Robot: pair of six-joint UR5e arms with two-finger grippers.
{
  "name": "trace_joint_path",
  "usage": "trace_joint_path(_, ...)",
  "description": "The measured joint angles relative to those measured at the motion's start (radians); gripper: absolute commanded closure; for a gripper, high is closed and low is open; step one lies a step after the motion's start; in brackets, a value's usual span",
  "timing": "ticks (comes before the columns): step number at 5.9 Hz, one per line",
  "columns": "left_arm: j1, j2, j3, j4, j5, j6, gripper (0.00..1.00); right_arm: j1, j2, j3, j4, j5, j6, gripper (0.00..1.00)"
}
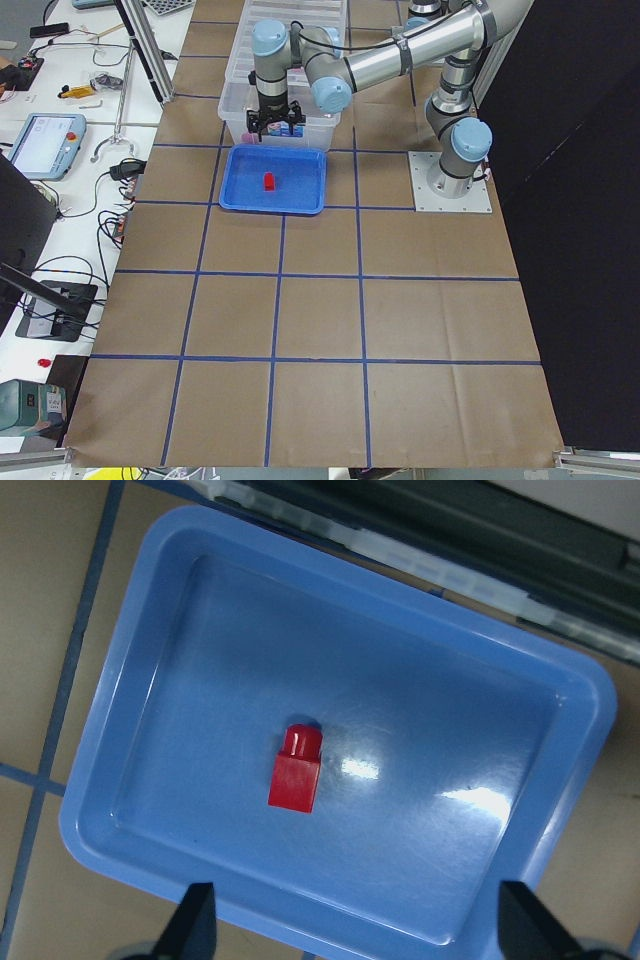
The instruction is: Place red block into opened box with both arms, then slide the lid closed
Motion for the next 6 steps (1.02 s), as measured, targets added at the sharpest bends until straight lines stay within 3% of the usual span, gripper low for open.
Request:
trace_joint_path(2,-0.008,-0.076,-0.054,0.118,0.0,0.178,0.02,-0.044,0.001,0.0,-0.016,-0.005,-0.035,0.0)
trace_joint_path(6,0.012,-0.21,-0.054,0.214,0.0,0.241,0.02,-0.057,-0.017,-0.017,-0.016,-0.022,-0.044,0.0)
